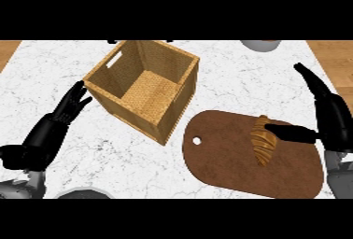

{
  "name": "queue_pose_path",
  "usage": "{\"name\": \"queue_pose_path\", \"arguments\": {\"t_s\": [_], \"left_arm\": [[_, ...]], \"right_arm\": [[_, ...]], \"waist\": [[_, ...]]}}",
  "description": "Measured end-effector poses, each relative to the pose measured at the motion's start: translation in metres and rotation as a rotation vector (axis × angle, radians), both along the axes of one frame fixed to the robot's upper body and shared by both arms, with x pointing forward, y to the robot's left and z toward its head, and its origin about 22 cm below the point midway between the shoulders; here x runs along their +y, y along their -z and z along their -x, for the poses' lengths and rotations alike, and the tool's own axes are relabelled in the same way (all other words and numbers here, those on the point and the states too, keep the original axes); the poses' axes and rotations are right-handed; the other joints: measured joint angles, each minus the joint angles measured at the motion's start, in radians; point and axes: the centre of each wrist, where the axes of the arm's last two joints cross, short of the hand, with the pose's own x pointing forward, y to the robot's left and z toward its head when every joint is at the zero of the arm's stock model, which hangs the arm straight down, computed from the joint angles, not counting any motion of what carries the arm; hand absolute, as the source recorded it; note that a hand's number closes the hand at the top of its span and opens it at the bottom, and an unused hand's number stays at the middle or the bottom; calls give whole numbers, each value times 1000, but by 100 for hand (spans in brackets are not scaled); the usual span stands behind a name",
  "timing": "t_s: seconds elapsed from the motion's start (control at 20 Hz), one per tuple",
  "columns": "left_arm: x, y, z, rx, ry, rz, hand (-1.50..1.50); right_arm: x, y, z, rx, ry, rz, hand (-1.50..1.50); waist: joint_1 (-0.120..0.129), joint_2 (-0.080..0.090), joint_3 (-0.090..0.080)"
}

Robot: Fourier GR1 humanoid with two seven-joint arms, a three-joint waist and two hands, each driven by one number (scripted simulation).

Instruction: Pick the croissant from the cutting board and place it in the basket

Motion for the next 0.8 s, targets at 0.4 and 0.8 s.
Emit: {"name": "queue_pose_path", "arguments": {"t_s": [0.4,0.8], "left_arm": [[5,1,-6,-2,9,-2,0],[-5,3,-16,-13,29,11,0]], "right_arm": [[4,-66,19,388,10,245,-150],[7,-133,62,521,-42,213,-150]], "waist": [[6,1,1],[22,7,7]]}}
